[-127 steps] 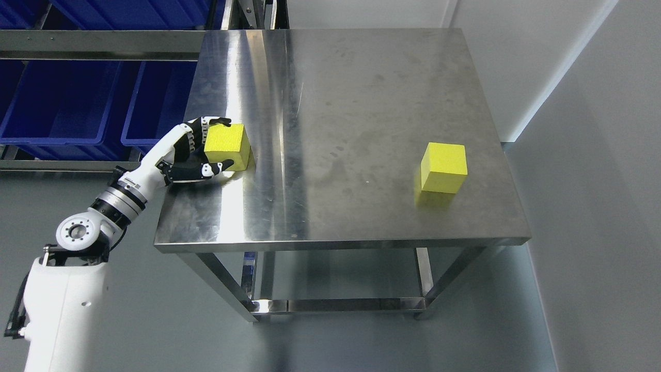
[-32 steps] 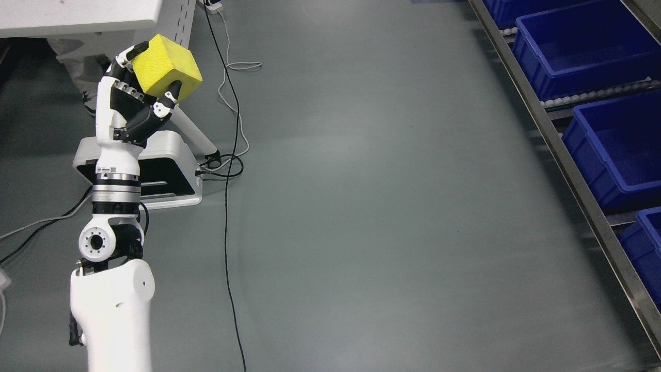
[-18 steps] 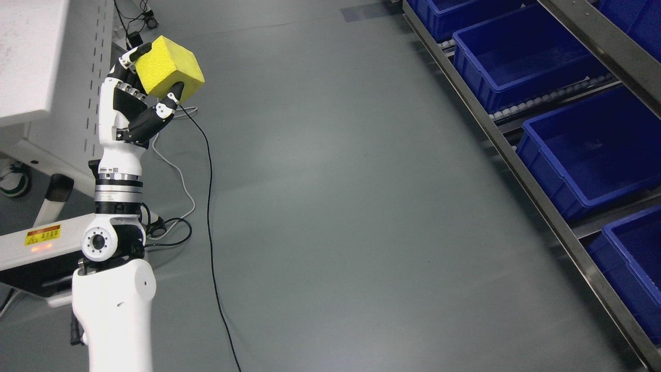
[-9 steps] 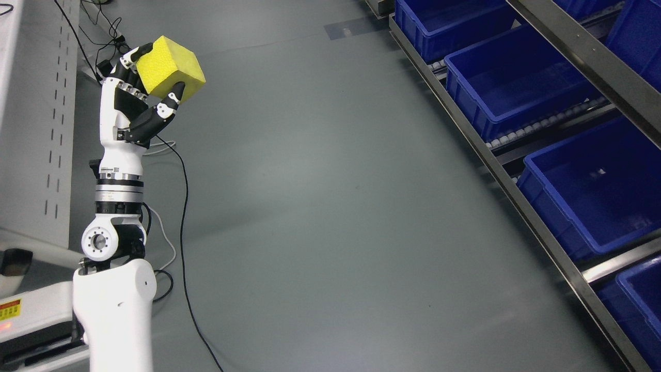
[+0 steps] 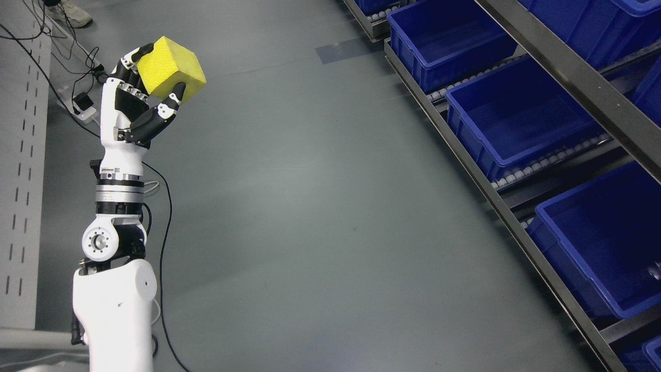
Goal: Move yellow foam block to right shelf middle
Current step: 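Carry the cube in the left hand toward a middle-row blue bin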
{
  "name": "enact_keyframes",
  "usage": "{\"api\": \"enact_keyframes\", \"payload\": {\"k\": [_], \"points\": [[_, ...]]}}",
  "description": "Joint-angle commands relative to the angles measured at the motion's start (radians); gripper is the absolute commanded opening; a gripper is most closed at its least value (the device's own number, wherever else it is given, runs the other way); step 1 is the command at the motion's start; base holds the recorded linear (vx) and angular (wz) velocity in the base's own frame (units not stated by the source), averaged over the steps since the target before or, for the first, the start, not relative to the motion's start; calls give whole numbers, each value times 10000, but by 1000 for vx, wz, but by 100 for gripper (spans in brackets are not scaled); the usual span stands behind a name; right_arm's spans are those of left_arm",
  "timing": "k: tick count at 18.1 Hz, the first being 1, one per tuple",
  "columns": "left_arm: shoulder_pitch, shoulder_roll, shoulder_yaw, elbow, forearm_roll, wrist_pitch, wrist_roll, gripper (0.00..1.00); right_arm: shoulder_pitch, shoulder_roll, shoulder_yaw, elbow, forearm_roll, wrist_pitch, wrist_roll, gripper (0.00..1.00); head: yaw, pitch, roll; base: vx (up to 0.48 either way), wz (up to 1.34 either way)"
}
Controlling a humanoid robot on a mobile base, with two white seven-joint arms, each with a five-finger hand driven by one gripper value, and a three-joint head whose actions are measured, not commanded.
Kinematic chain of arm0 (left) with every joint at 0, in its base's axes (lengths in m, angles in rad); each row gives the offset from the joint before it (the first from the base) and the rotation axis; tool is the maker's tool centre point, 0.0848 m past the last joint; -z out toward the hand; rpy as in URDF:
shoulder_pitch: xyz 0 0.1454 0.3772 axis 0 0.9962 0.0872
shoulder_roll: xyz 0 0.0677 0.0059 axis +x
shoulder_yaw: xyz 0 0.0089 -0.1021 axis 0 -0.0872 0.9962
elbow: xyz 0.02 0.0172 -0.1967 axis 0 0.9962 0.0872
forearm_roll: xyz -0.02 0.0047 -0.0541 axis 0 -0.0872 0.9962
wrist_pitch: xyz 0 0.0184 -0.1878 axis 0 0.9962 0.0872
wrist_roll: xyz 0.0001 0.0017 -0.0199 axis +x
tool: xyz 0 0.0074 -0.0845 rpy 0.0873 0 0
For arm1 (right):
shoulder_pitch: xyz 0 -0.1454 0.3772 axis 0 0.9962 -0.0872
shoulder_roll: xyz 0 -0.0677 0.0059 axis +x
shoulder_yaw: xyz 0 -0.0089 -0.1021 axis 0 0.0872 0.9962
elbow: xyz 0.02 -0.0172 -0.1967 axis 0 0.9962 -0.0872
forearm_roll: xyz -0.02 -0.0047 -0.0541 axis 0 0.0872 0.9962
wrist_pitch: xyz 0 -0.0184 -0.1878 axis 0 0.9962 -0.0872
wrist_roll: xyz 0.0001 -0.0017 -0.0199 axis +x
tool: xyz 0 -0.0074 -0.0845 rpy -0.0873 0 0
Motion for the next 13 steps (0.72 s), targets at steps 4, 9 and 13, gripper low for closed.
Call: {"api": "enact_keyframes", "payload": {"k": [4, 9, 13], "points": [[14, 175, -77, -24, 0, -38, -1, 35, -13, -175, 0, -174, 0, 6, 3, 100, 0, 0, 0, 388, -175], [60, 175, -215, -55, 0, -69, -16, 35, -13, -175, 0, -174, 0, 6, 3, 100, 0, 0, 0, 386, -406], [243, 175, -795, -268, 0, -420, -17, 35, -13, -175, 0, -174, 0, 6, 3, 100, 0, 0, 0, 363, -503]]}}
